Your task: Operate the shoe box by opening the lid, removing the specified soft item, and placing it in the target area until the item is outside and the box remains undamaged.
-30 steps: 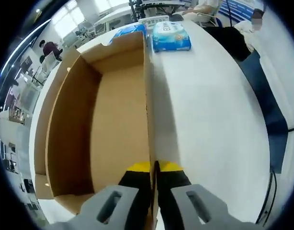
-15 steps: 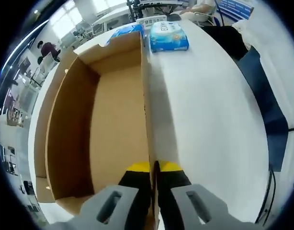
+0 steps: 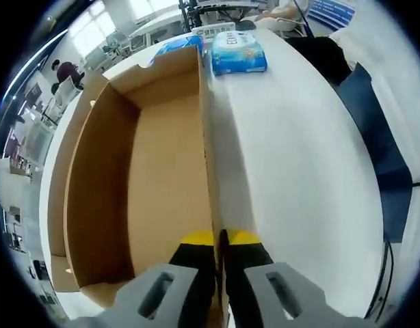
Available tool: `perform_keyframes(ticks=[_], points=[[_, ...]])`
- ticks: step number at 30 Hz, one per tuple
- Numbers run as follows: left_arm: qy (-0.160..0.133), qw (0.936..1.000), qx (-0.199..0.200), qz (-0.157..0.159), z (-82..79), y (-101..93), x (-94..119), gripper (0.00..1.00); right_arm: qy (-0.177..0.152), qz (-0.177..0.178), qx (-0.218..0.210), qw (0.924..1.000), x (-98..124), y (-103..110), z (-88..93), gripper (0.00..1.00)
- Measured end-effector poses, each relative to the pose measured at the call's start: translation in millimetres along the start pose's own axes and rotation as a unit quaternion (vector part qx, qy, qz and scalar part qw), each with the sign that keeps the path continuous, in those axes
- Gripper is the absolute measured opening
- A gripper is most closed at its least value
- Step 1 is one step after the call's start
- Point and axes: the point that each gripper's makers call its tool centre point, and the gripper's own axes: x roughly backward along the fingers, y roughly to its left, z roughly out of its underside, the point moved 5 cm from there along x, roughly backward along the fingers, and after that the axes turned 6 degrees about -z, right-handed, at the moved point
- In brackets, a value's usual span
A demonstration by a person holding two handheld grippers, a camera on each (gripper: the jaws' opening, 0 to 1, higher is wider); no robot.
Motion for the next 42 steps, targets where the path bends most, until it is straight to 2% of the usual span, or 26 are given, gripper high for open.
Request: perform_keyframes(ticks=[5, 9, 24, 26, 28, 37, 42], points=[[-0.001, 1.0, 0.0, -0.001, -0.5, -0.5, 0, 0.01, -0.006, -0.017, 0.034, 0.9993, -15, -9, -8.8, 0.66], [-0.001, 1.0, 0.002, 0.0, -0.8, 0.5, -1, 0.01, 0.009, -0.033, 0.03, 0.999, -31, -18, -7.8, 0.68], [-0.013, 0.9999, 0.009, 0.004, -1.1, 2.2, -1, 0.01, 0.047, -0.064, 0.076, 0.9939, -83, -39, -7.0, 0.64], [-0.014, 0.9999, 0.005, 0.004, -0.8, 1.8, -1, 0.01, 0.051, -0.068, 0.085, 0.9928, -89, -39, -7.4, 0.64], [-0.015, 0.9999, 0.004, 0.005, -0.2, 1.5, -2, 0.01, 0.066, -0.071, 0.115, 0.9887, -96, -40, -6.9, 0.64], [-0.014, 0.9999, 0.007, 0.002, 0.6, 1.5, -1, 0.01, 0.069, -0.096, 0.117, 0.986, -125, -43, -11.2, 0.64], [-0.013, 0.9999, 0.008, 0.003, 1.3, 1.9, -2, 0.01, 0.08, -0.122, 0.14, 0.9794, -144, -45, -5.9, 0.61]])
